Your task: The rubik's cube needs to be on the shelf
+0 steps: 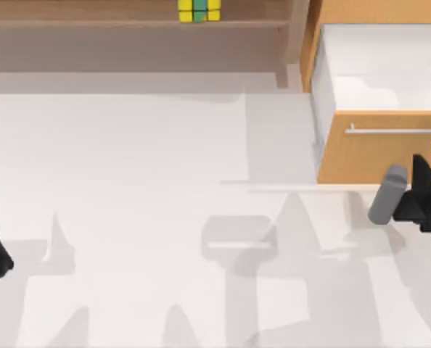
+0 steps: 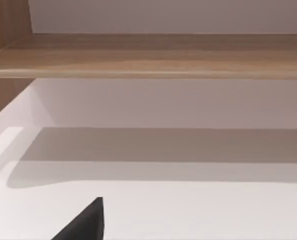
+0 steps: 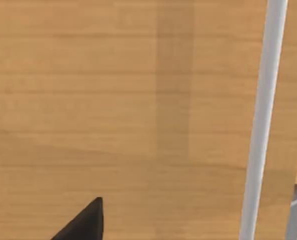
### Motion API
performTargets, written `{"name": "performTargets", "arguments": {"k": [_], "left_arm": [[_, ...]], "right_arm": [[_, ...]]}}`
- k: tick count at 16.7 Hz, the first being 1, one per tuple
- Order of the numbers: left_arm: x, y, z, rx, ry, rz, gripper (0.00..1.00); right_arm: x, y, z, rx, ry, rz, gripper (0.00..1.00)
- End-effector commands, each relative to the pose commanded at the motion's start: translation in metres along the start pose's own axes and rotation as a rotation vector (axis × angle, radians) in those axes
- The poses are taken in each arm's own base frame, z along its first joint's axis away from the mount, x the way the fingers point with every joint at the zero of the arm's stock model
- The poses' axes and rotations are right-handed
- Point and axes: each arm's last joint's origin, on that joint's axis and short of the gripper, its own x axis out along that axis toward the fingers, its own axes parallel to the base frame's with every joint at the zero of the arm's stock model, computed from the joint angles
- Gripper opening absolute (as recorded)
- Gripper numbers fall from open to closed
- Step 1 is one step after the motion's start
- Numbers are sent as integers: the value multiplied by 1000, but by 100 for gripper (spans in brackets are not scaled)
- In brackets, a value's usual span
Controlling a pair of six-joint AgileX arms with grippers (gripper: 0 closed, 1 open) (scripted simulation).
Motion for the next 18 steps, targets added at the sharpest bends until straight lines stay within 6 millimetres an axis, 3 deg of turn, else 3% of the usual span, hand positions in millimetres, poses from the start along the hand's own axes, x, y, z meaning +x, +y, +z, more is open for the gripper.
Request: {"name": "performTargets", "arguments": {"k": [9, 18], "left_arm": [[0, 0, 0, 0, 0, 0, 100], [0, 0, 0, 0, 0, 0, 100]], "right_arm": [[11, -1, -1, 0, 0, 0, 100], [11, -1, -1, 0, 0, 0, 32]]}}
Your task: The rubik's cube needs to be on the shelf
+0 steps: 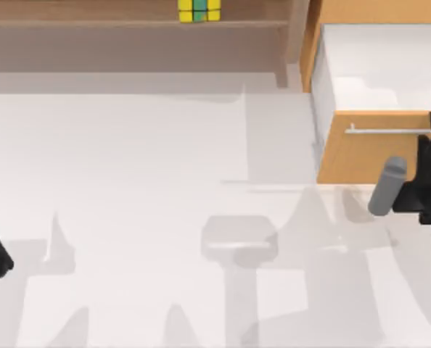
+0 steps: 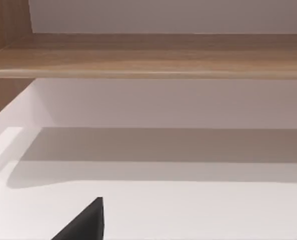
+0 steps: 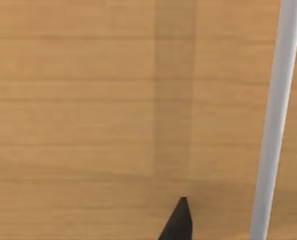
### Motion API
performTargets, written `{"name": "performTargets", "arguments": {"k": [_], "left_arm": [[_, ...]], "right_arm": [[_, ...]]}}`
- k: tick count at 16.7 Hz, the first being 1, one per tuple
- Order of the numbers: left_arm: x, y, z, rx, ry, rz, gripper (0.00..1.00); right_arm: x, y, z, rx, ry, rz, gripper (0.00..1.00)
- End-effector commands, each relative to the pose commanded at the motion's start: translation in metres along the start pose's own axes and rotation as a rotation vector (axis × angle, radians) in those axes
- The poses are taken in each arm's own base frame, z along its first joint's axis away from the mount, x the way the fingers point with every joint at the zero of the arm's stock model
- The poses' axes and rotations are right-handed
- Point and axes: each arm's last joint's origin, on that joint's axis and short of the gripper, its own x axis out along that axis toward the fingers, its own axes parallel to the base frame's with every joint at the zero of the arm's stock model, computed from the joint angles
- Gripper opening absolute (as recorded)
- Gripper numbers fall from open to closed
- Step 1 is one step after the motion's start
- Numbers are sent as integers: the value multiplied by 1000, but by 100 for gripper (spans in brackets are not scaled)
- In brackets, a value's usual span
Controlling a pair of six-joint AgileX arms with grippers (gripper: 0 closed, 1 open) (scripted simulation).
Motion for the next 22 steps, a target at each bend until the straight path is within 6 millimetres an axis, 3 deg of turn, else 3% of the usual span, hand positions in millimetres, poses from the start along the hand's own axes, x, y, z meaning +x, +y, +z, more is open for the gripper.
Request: {"name": "performTargets", "arguments": {"k": [4, 5, 14, 22], "left_arm": [[0, 0, 0, 0, 0, 0, 100], [0, 0, 0, 0, 0, 0, 100], [0, 0, 0, 0, 0, 0, 100], [0, 0, 0, 0, 0, 0, 100]], "right_arm": [[0, 0, 0, 0, 0, 0, 2], [0, 0, 0, 0, 0, 0, 0], [0, 1, 0, 2, -1, 3, 0], [41, 2, 1, 1, -1, 8, 0]]}}
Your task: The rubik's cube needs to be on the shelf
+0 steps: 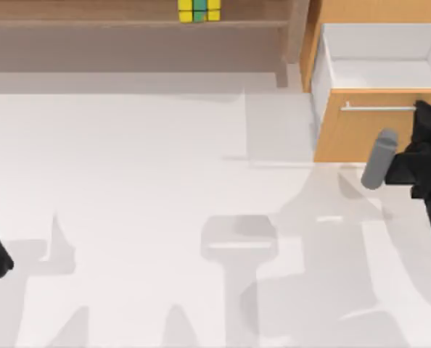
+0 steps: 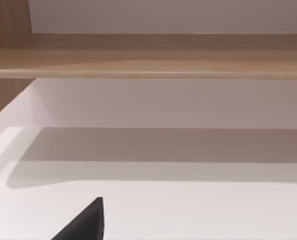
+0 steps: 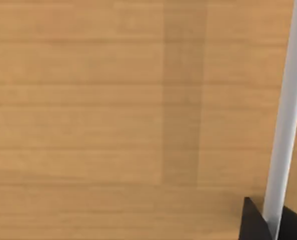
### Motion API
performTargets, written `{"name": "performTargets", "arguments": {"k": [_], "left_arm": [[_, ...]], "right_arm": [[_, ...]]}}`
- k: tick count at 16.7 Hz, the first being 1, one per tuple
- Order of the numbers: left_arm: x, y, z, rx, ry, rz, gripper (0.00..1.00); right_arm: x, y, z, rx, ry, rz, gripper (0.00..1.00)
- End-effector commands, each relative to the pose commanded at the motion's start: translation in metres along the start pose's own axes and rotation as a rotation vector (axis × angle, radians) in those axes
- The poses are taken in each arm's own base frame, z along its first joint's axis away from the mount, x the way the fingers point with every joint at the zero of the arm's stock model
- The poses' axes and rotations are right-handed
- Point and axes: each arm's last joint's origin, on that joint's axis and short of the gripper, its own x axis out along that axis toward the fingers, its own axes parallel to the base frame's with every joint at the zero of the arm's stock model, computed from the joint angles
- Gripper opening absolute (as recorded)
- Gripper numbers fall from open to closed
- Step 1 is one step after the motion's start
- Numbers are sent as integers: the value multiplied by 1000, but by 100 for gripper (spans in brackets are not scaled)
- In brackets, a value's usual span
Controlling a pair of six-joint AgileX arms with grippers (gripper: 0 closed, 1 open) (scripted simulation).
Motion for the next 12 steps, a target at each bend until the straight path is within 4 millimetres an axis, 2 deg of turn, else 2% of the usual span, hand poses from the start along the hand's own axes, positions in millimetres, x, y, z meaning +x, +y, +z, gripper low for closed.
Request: {"name": "performTargets", "arguments": {"k": [4, 10, 12], "left_arm": [[0, 0, 0, 0, 0, 0, 100], [0, 0, 0, 0, 0, 0, 100], [0, 0, 0, 0, 0, 0, 100]], "right_arm": [[20, -1, -1, 0, 0, -1, 0], [21, -2, 0, 3, -1, -3, 0], [27, -4, 0, 5, 1, -15, 0]]}}
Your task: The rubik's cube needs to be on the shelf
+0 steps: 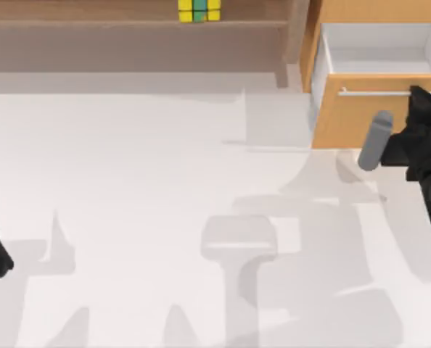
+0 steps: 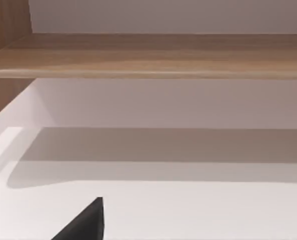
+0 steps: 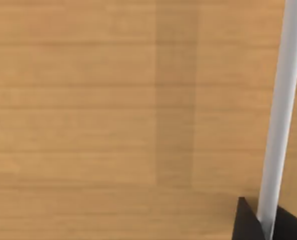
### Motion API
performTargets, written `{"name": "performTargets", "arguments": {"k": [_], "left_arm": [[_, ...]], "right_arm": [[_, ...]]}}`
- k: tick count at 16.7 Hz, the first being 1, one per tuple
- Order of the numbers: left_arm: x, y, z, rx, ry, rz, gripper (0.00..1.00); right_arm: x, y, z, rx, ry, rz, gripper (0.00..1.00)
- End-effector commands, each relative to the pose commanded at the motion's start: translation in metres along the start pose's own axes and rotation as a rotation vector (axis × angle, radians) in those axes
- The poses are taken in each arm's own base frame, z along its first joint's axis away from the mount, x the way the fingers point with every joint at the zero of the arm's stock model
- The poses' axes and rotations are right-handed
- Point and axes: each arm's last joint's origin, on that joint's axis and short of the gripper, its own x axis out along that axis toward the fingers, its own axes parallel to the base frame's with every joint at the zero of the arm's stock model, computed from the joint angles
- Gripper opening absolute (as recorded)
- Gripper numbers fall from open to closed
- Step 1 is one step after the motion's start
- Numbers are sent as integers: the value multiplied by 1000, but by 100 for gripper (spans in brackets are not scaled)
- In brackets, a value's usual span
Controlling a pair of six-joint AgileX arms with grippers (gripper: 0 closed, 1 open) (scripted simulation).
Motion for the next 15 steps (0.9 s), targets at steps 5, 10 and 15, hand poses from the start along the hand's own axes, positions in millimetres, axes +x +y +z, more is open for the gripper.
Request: {"name": "performTargets", "arguments": {"k": [5, 10, 15], "left_arm": [[0, 0, 0, 0, 0, 0, 100], [0, 0, 0, 0, 0, 0, 100], [0, 0, 0, 0, 0, 0, 100]], "right_arm": [[26, 4, 1, -5, -1, 15, 0], [52, 4, 0, -3, -2, 16, 0], [55, 3, 0, -1, -3, 16, 0]]}}
